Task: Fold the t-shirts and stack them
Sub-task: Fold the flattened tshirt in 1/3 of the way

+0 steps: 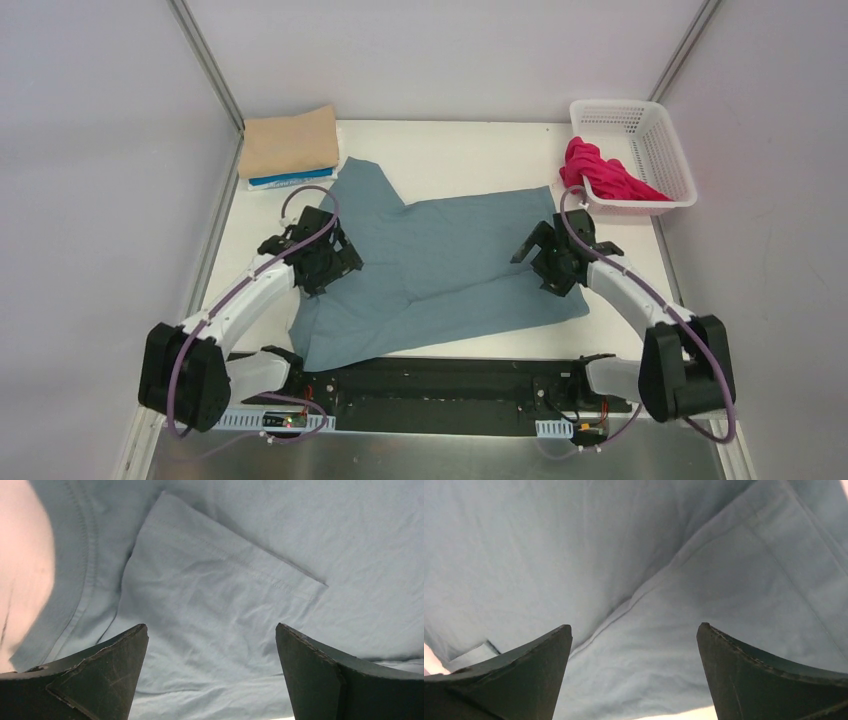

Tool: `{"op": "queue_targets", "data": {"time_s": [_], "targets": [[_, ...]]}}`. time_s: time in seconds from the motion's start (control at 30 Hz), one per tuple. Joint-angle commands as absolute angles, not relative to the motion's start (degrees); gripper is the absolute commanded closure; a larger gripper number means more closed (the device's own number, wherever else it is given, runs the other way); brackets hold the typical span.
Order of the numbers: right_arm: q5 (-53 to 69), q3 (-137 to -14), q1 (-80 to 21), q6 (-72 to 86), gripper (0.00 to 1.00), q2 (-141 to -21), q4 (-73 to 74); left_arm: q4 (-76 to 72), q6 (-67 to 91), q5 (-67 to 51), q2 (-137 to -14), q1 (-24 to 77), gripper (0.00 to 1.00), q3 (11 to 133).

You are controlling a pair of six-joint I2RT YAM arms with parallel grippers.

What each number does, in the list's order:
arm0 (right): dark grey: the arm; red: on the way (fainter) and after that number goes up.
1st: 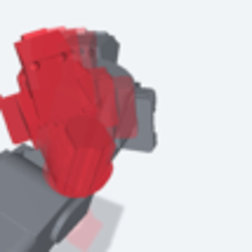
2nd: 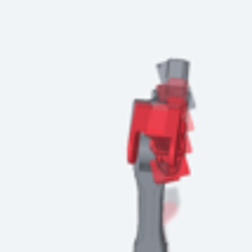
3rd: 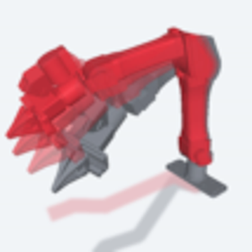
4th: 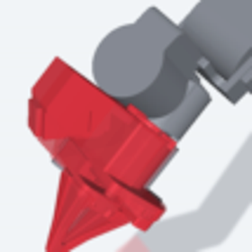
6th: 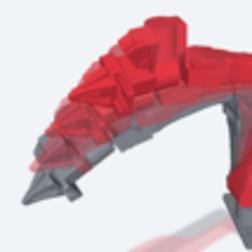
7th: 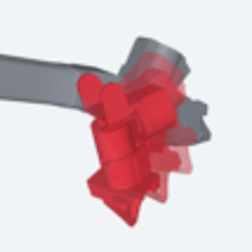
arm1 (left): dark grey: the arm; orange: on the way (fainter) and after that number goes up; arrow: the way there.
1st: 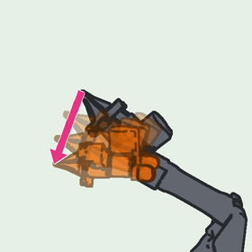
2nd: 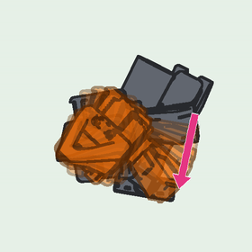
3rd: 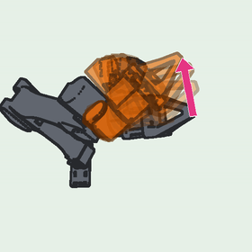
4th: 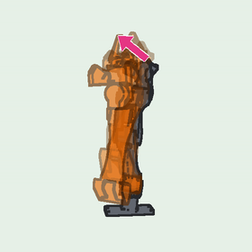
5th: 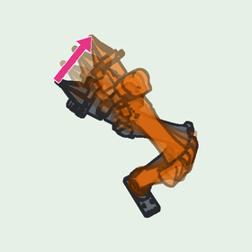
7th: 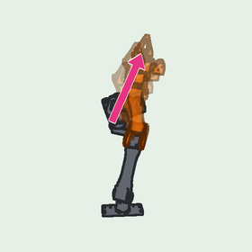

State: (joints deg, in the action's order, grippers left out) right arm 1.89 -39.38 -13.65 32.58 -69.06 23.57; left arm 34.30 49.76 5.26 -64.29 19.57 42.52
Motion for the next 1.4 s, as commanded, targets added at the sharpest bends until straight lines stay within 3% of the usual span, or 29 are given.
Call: {"op": "queue_targets", "data": {"time_s": [0.0, 0.27, 0.63, 1.07, 1.23, 1.37], "targets": [[0.8, -41.2, -13.9, 33.4, 0.00, -74.5, 16.9, 25.2, 46.4, 2.8, -70.5, 20.3, 0.01, 44.3], [-2.1, -34.0, -9.1, 35.1, 0.00, -70.9, 25.1, 20.7, 43.1, 1.1, -84.1, 20.2, 0.01, 49.5], [-8.4, -31.1, -8.9, 42.0, 0.00, -53.9, 43.0, 20.1, 39.6, 1.5, -88.6, 20.2, 0.01, 54.6], [-6.9, -29.1, -8.8, 44.3, 0.00, -52.8, 44.9, 20.3, 37.4, 0.0, -93.3, 20.3, 0.01, 58.7], [-7.2, -35.3, -8.8, 39.4, 0.00, -48.2, 41.4, 22.7, 36.2, 2.4, -87.8, 20.2, 0.01, 61.0], [-9.1, -40.7, -8.8, 35.6, 0.00, -49.3, 34.4, 25.8, 34.8, 7.7, -89.1, 19.8, 0.01, 69.5]]}}
